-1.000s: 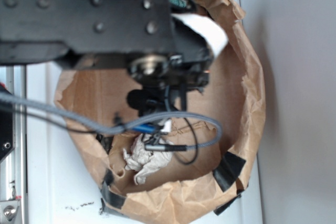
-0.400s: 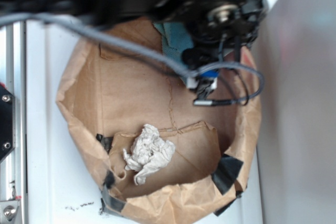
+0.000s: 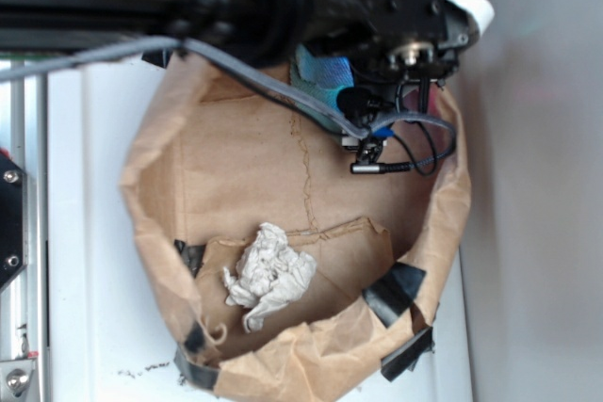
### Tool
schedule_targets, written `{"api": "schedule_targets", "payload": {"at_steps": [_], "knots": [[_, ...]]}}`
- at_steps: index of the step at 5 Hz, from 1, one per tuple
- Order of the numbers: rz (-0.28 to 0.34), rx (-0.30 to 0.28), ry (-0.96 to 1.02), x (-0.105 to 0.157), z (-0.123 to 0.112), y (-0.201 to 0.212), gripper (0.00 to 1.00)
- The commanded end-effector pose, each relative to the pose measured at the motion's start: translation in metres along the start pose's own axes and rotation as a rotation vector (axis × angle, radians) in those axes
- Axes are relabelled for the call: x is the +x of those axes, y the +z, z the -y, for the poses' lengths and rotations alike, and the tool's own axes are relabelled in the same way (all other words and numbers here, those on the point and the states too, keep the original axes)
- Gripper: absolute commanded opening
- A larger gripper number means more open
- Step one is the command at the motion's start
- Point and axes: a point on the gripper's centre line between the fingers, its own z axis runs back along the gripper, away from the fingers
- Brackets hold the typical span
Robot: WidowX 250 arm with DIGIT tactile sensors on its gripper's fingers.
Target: Grab the blue cloth.
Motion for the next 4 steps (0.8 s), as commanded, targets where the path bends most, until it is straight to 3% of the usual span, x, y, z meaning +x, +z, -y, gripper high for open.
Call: {"api": "schedule_targets", "payload": {"at_steps": [1, 3, 4], "knots": [[0.070, 0.085, 0.059, -0.003, -0.007, -0.004, 0.00], [0.134, 0.057, 0.041, -0.001, -0.010, 0.010, 0.00], [0.187, -0.071, 0.020, -0.023, 0.018, 0.066, 0.00]]}}
